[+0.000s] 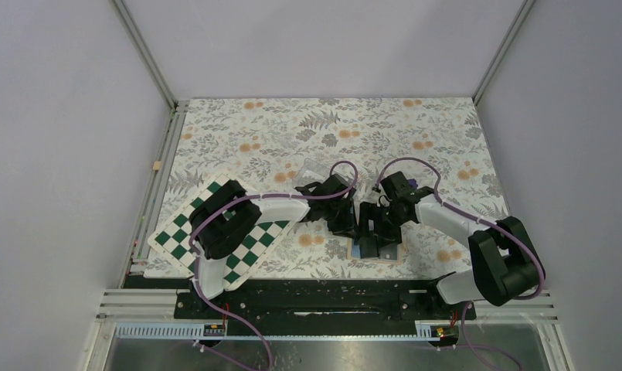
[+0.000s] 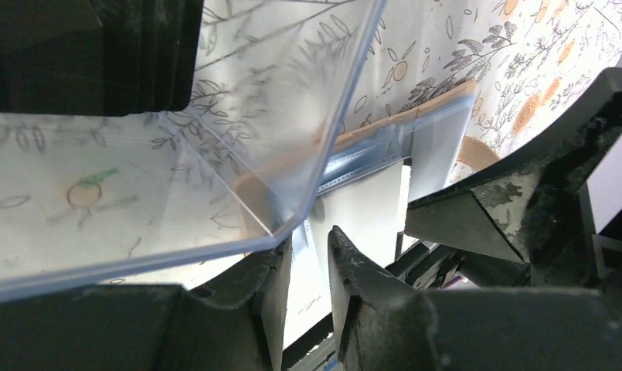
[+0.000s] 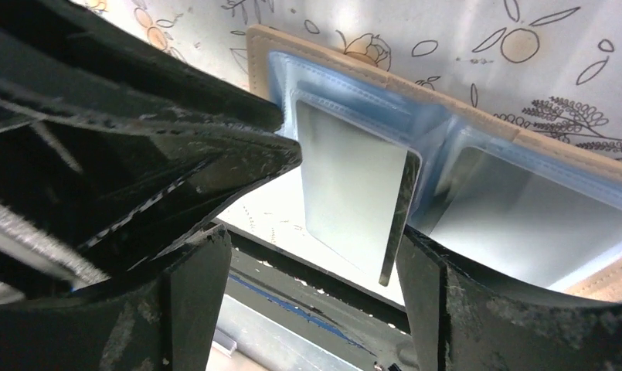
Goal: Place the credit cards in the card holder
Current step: Insert the credit card into the card holder.
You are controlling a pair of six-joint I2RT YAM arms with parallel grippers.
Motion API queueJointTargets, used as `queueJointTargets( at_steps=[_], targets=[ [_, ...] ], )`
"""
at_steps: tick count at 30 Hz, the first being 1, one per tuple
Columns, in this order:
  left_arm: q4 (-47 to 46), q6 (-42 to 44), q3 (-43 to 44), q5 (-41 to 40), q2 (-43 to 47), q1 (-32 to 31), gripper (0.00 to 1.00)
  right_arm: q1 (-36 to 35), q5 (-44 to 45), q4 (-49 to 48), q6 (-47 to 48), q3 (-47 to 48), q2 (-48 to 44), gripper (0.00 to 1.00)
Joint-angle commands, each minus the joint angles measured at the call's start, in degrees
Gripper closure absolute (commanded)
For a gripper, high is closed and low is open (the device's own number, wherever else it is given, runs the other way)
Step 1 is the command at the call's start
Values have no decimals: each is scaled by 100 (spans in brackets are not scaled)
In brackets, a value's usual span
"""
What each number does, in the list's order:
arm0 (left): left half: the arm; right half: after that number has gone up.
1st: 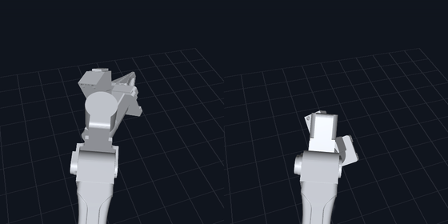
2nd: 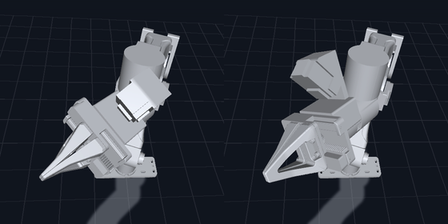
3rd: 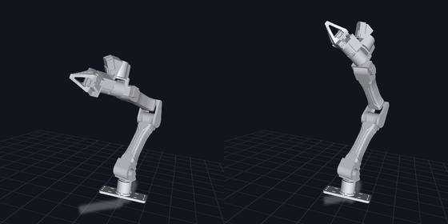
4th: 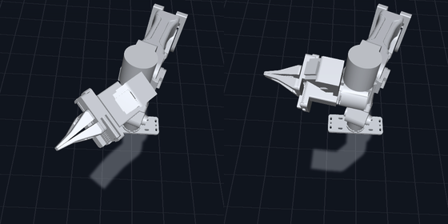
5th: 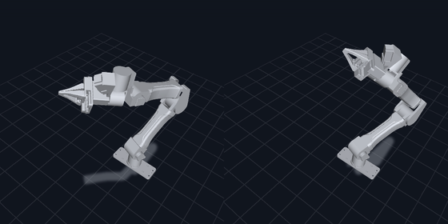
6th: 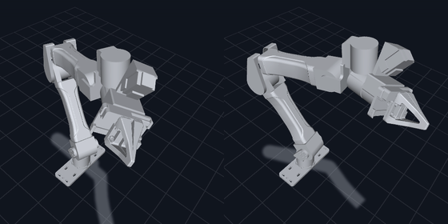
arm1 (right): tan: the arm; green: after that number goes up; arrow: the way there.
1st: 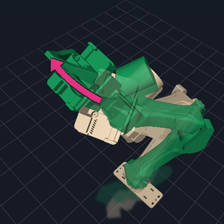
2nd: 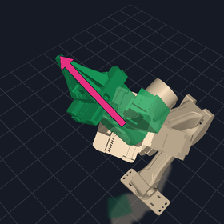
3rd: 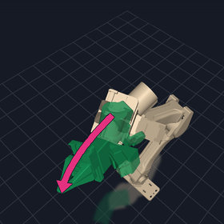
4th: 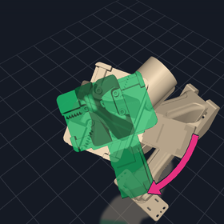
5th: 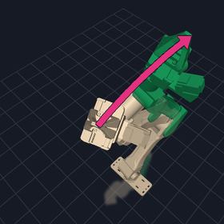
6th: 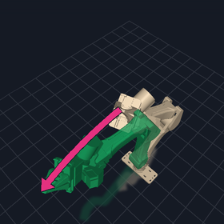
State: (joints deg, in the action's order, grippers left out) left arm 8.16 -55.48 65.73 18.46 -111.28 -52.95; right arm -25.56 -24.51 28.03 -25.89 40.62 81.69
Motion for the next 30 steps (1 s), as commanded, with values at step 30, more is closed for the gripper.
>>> queueJointTargets(
  at_steps=[30],
  targets=[
    [-1065,-83,-44,870,194,-120,69,566,-54,517,195,62,-900,40]
  ],
)
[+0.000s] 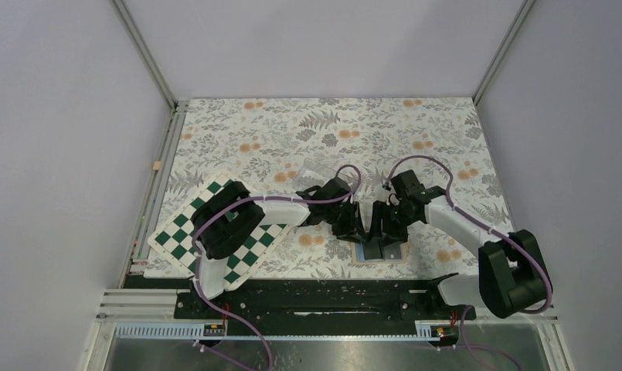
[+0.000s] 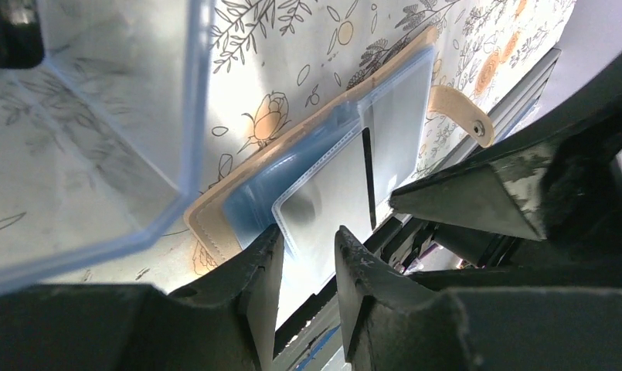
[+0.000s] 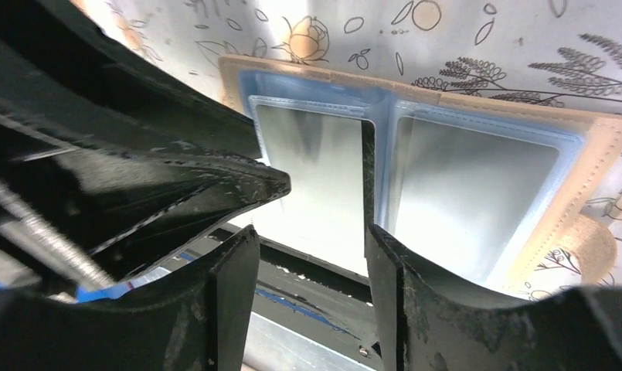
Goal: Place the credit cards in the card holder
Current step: Insert the credit card into the card holder.
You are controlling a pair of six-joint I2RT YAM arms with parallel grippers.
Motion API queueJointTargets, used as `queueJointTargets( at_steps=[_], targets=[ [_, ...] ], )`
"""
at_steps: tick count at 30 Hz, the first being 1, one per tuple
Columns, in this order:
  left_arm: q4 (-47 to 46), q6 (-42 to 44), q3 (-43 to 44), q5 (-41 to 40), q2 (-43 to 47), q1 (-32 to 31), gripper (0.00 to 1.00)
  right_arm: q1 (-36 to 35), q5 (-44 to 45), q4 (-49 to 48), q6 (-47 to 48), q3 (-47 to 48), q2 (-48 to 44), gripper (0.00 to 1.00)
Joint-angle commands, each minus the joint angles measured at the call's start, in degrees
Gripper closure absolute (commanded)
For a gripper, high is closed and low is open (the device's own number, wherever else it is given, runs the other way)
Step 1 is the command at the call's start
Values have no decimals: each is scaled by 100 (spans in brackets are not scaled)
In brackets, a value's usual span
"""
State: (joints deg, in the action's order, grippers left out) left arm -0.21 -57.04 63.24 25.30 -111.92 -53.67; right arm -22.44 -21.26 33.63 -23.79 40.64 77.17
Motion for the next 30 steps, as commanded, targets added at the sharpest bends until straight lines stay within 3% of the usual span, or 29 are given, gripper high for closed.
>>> queueJointTargets(
  at_steps=[1,14,20,24,27,30],
  targets=[
    [-233,66,218,201,261,-55,69,351,-460,-45,-22,39,-559,39],
    [-328,42,614,205,318,-194,69,1155,-374,479,-80,550,-1860,38],
    [-1314,-474,822,514,-190,-399,69,1296,-164,689,-16,798,-2028,38],
    [-1451,-544,956,572,-399,-520,68,1368,-91,779,75,927,-2043,35],
    [-1300,-284,809,391,-100,-465,66,1372,-89,809,71,1048,-1958,35],
    [-1010,166,631,137,365,-324,58,1374,-157,827,51,1179,-1838,34]
  ],
)
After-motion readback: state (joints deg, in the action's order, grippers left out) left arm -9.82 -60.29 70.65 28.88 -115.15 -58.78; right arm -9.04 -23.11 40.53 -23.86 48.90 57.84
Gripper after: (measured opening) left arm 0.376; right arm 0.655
